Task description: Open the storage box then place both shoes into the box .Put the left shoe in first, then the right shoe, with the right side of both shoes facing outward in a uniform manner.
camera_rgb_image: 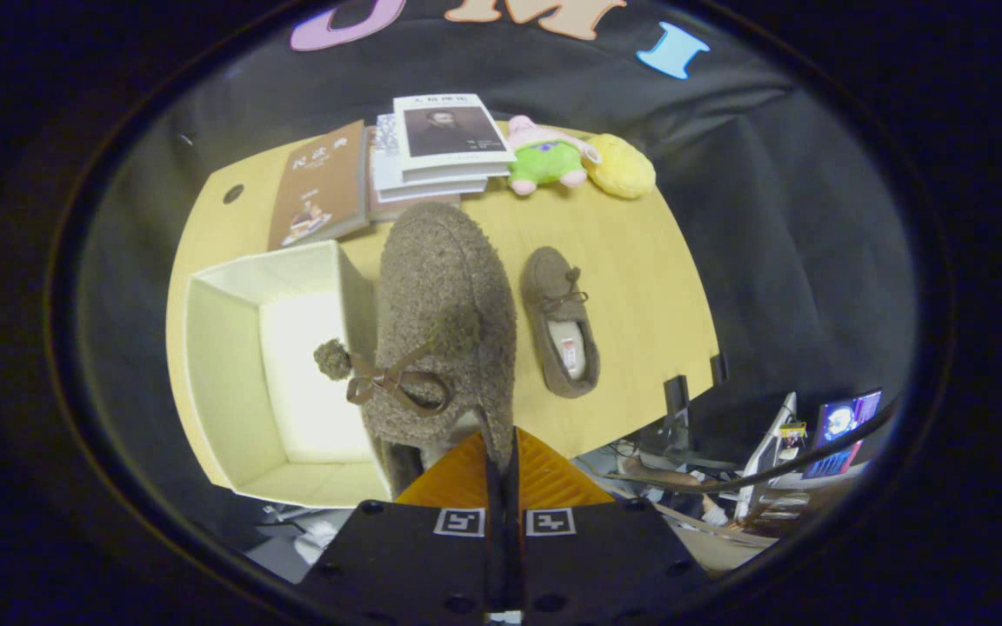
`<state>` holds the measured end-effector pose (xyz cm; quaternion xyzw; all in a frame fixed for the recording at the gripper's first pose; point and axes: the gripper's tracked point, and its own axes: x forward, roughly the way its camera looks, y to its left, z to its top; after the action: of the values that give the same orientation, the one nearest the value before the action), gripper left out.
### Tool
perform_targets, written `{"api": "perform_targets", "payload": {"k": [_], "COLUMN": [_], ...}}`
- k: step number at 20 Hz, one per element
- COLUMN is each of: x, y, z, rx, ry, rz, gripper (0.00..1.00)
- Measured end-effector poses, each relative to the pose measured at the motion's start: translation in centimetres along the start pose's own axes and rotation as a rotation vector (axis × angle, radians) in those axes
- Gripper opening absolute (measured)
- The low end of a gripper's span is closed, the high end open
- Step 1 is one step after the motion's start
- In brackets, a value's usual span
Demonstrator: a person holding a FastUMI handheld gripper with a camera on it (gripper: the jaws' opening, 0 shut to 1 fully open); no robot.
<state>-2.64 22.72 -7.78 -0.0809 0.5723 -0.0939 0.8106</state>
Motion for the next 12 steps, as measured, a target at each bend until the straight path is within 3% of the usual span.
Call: {"api": "perform_targets", "payload": {"k": [4, 12], "x": [-1.2, 4.0], "y": [8.0, 17.3], "z": [-0.1, -3.2], "rx": [-0.037, -0.106], "ry": [-0.014, 0.098], "rz": [0.110, 0.167], "gripper": [0.03, 0.03]}}
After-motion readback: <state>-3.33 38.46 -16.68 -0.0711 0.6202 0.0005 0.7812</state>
